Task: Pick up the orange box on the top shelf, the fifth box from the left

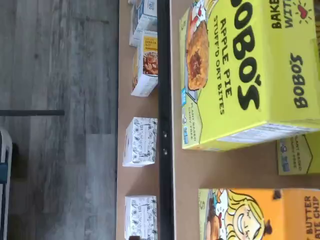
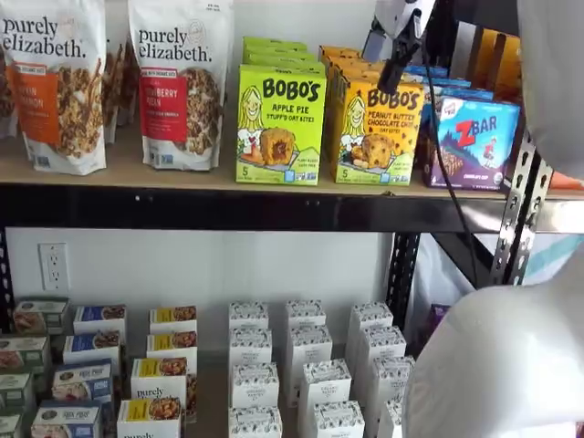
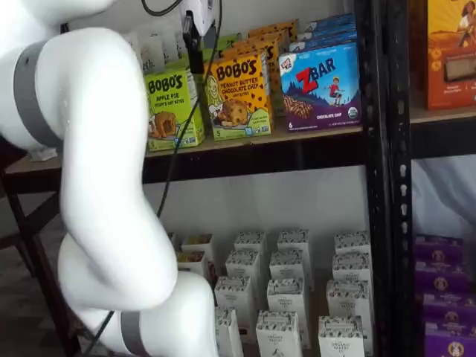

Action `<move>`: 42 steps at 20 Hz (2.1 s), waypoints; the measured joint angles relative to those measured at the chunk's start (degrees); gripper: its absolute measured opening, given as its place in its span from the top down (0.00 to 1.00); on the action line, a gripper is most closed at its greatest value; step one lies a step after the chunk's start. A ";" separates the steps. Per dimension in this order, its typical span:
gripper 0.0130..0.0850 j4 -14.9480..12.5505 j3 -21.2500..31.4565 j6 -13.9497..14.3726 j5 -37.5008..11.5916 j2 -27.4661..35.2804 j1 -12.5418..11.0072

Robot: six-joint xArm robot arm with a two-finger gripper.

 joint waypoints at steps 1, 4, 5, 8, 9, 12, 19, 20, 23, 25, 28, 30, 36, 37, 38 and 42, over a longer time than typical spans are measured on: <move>0.00 0.01 -1.08 0.03 0.79 0.95 0.01; 0.00 -0.10 -3.35 0.11 2.31 3.08 0.05; 0.00 -0.39 -3.90 0.16 2.57 3.64 0.19; 0.00 -1.30 -4.73 0.27 2.07 4.62 0.59; 0.00 -1.82 -4.68 0.32 1.11 4.70 0.81; 0.00 -3.79 -4.49 0.49 -1.32 4.86 1.58; 0.00 -5.58 -8.31 0.18 1.29 7.71 1.60; 0.00 -5.81 -9.09 0.08 2.12 8.29 1.56; 0.00 -6.32 -11.70 -0.17 5.03 10.33 1.40; 0.00 -6.32 -12.57 -0.31 5.63 11.13 1.24; 0.00 -6.39 -13.90 -0.43 6.28 12.41 1.14; 0.00 -6.64 -14.48 -0.41 6.43 13.05 1.26; 0.00 -7.47 -15.77 0.10 6.83 14.79 2.05; 0.00 -7.60 -16.05 0.18 7.11 15.16 2.17; 0.00 -7.64 -16.25 0.26 7.30 15.49 2.25; 0.00 -7.71 -16.89 0.47 7.82 16.83 2.51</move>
